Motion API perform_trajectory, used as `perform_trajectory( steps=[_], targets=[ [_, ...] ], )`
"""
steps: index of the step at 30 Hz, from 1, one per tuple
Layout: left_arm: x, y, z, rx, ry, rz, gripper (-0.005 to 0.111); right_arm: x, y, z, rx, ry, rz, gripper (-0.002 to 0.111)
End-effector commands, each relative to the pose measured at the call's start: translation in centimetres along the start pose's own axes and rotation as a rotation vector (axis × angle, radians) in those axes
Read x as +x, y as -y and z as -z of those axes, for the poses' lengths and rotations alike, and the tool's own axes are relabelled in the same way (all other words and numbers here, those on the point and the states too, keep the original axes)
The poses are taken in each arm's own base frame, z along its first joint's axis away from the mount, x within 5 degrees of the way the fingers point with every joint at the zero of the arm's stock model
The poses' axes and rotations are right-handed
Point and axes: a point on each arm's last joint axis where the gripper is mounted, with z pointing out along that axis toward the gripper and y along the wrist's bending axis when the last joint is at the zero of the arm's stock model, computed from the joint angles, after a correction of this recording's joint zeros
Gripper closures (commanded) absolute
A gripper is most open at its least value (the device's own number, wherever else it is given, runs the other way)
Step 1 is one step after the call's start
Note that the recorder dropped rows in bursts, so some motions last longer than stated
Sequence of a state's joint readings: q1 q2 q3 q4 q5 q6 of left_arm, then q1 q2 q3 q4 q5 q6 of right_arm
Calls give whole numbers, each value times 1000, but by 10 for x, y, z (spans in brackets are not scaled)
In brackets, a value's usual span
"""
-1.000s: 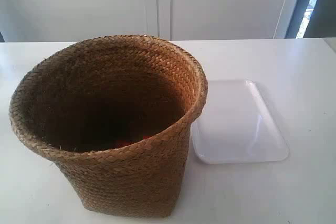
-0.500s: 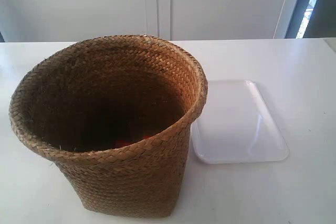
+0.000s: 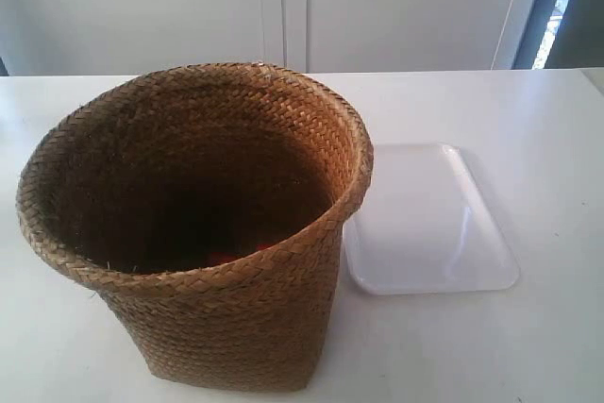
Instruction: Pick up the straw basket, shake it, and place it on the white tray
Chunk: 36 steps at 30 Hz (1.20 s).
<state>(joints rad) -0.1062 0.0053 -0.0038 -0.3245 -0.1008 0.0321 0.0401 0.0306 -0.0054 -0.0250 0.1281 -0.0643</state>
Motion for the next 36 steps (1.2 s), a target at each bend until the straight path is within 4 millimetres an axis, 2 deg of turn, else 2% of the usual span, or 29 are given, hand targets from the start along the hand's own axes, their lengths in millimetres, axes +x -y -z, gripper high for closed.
perform_trajectory(
  steps=[1,4,8,10,12,15,20,22,24,27,30,32,34,36],
  targets=[
    [0,0,0,4,12,36,107,-8,1,1,18,108,-3,108],
    [0,0,0,5,17,229,107,-24,2,4,6,291,-156,108],
    [-8,-2,1,21,102,663,107,-37,3,9,-99,437,-606,108],
    [-10,-2,1,27,119,727,107,-47,3,14,-217,547,-889,108],
    [-10,-2,1,25,119,691,107,-55,4,20,-350,625,-1124,108],
    [-9,-2,1,15,117,535,107,-57,4,21,-363,645,-1124,108],
    [-13,-2,1,24,153,611,107,-56,7,21,-351,644,-1194,108],
    [-21,-2,3,30,196,544,107,-52,6,18,-325,595,-1199,108],
    [-41,4,7,47,226,439,107,-56,6,17,-293,544,-1192,108],
    [-71,14,8,69,195,426,107,-71,7,18,-198,477,-1001,108],
    [-97,20,1,66,180,389,107,-101,10,21,-104,436,-686,108],
    [-122,24,-6,55,207,296,107,-123,11,20,-56,396,-499,108],
    [-144,26,-14,43,252,252,107,-143,13,14,-25,357,-357,108],
    [-164,30,-27,36,250,243,107,-161,15,4,-9,278,-287,108]
  ],
)
